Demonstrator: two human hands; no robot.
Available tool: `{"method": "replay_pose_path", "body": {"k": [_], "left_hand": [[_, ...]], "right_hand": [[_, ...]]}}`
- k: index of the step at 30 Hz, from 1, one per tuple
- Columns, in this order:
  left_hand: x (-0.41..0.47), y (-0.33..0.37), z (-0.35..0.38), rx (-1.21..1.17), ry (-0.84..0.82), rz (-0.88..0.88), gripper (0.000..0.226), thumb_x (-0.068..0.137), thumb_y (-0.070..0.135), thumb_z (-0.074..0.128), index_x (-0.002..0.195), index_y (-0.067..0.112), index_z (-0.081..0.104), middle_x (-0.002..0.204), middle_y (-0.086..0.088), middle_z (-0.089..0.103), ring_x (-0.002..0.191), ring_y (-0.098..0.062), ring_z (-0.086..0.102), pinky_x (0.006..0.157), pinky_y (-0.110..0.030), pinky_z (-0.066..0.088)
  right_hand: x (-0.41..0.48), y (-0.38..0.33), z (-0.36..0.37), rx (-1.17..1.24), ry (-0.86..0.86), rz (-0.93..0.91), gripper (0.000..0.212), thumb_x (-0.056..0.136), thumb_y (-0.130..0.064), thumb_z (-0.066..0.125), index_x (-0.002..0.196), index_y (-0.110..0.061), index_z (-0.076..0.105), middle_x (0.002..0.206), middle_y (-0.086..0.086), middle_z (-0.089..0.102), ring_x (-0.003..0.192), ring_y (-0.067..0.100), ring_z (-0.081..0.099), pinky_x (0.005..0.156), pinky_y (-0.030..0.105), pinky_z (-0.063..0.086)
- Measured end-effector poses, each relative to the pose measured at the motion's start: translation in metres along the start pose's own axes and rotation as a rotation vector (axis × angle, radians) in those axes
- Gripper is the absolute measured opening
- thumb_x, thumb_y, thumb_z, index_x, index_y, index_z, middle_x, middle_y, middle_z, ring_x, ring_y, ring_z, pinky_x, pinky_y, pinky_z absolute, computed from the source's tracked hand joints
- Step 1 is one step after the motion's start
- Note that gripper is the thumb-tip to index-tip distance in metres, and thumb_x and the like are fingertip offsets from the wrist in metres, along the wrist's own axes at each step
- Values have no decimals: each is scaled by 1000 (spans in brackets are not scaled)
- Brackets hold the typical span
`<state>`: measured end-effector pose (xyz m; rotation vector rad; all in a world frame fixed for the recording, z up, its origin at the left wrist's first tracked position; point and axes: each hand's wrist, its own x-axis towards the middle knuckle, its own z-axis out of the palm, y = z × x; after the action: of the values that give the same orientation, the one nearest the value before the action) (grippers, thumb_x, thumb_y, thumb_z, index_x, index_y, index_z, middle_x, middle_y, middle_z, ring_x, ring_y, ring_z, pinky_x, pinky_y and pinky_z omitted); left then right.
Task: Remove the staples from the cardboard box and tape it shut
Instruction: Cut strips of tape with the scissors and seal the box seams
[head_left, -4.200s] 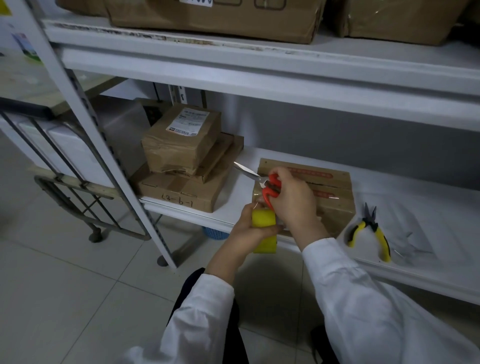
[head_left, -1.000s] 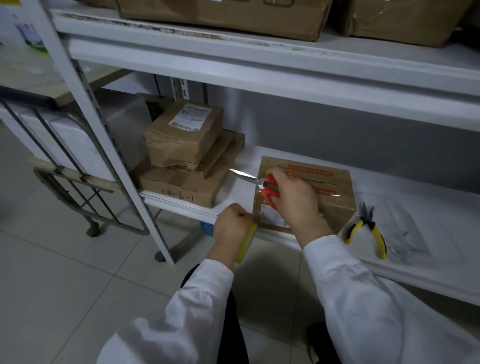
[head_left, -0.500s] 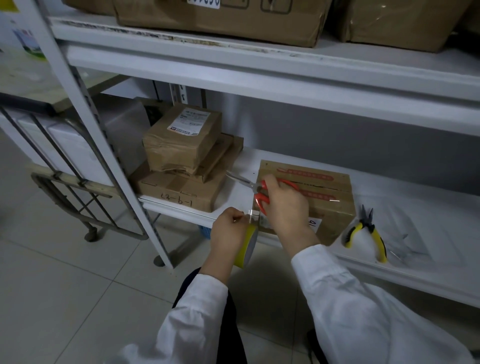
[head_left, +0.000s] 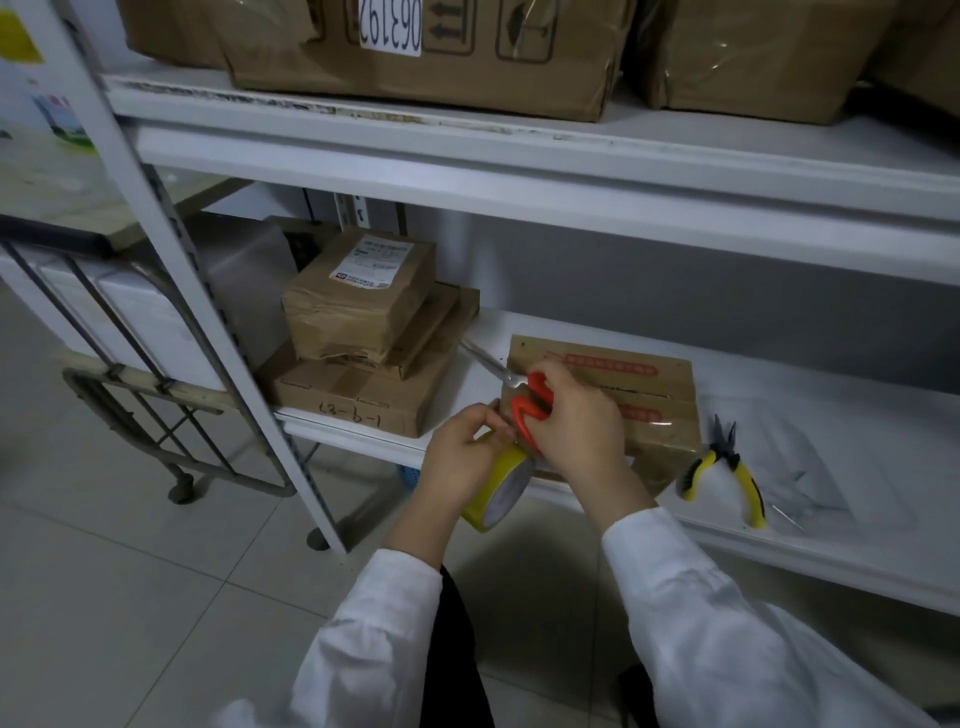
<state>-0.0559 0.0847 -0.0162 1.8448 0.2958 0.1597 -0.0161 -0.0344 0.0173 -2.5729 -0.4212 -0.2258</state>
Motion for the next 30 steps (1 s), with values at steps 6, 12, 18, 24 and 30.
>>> {"method": "replay_pose_path", "body": {"k": [6, 12, 18, 24, 30], "left_hand": [[-10, -6, -8, -72, 27, -32, 23, 87, 13, 61, 67, 23, 61, 98, -1, 68, 99, -15, 60, 91, -33, 46], [-6, -11, 0, -86, -2, -21, 27, 87, 10, 59, 65, 25, 58, 84, 1, 62, 94, -23, 58, 87, -34, 45], [-3, -16, 9, -19, -55, -55, 28, 87, 19, 62, 61, 28, 56, 96, 0, 69, 107, -19, 61, 97, -40, 46], [3, -6, 10, 2, -77, -82, 19, 89, 20, 59, 71, 21, 56, 101, 10, 56, 100, -12, 52, 92, -29, 40], [11, 7, 12, -112, -205, -82, 31, 87, 14, 62, 60, 25, 56, 88, 2, 64, 97, -23, 60, 94, -37, 45]], "right_hand": [[-31, 2, 8, -28, 55, -58, 36, 89, -38, 59, 122, -27, 51, 103, -2, 66, 92, 19, 64, 74, 26, 47], [-20, 5, -4, 31, -13, -36, 38, 86, -34, 63, 121, -29, 52, 103, 1, 68, 93, 26, 65, 80, 36, 53], [-15, 27, -28, 198, 276, 232, 38, 85, -30, 66, 120, -24, 53, 97, -3, 64, 88, 20, 60, 75, 31, 48], [-12, 92, -56, 306, 467, 604, 31, 92, -26, 57, 118, -9, 50, 109, 18, 64, 99, 36, 58, 74, 28, 34], [9, 118, -58, 741, 397, 726, 59, 77, -41, 74, 125, -16, 51, 122, 6, 58, 113, 26, 55, 103, 42, 43]]}}
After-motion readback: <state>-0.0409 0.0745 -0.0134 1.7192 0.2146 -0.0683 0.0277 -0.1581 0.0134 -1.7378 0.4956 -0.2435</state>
